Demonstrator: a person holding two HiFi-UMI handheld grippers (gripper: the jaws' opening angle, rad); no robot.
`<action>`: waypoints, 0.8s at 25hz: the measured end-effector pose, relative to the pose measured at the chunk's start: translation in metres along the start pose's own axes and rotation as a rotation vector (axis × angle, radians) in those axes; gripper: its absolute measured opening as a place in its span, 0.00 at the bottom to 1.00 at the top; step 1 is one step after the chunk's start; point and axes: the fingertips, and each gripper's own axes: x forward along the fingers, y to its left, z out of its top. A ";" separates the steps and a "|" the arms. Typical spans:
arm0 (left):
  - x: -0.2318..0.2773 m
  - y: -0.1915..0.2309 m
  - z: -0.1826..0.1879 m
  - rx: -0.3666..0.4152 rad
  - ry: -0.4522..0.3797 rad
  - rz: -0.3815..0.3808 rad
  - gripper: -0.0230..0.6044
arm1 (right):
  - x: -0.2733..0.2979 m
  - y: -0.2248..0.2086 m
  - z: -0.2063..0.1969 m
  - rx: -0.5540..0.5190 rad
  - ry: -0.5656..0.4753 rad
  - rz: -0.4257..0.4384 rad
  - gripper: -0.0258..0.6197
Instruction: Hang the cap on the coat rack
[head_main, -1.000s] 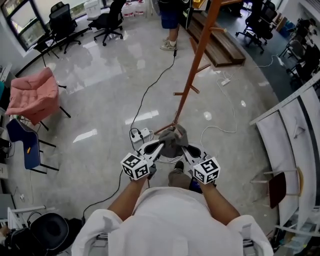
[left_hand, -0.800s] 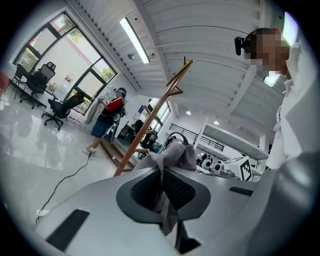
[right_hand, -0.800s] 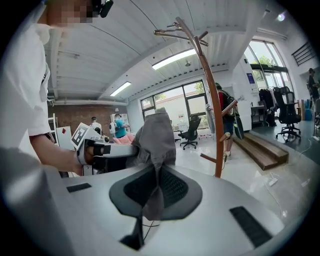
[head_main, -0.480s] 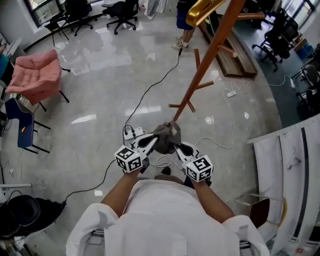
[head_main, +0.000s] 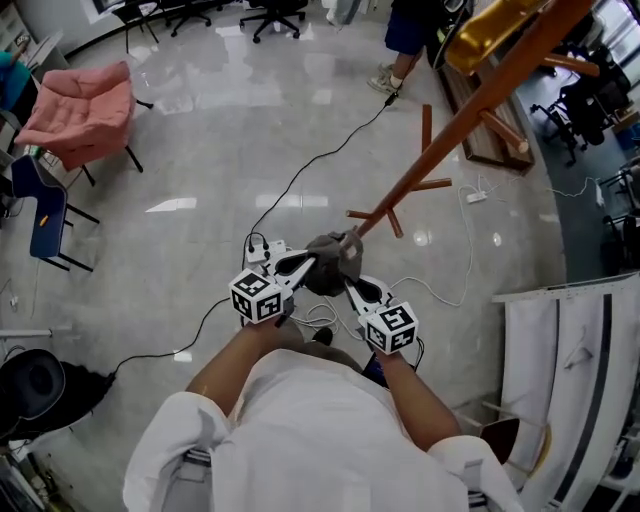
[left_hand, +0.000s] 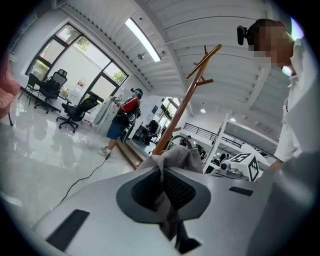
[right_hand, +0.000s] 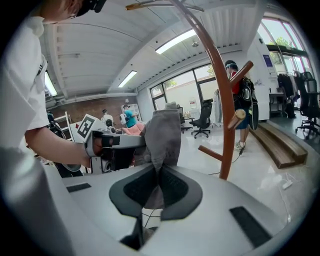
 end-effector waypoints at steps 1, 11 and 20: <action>0.003 0.007 0.001 -0.001 0.008 -0.002 0.08 | 0.006 -0.003 0.000 0.007 0.009 -0.006 0.09; 0.044 0.087 0.012 0.003 0.111 -0.082 0.08 | 0.083 -0.025 -0.011 0.093 0.116 -0.096 0.09; 0.069 0.142 0.000 -0.063 0.182 -0.143 0.08 | 0.130 -0.046 -0.026 0.156 0.216 -0.170 0.09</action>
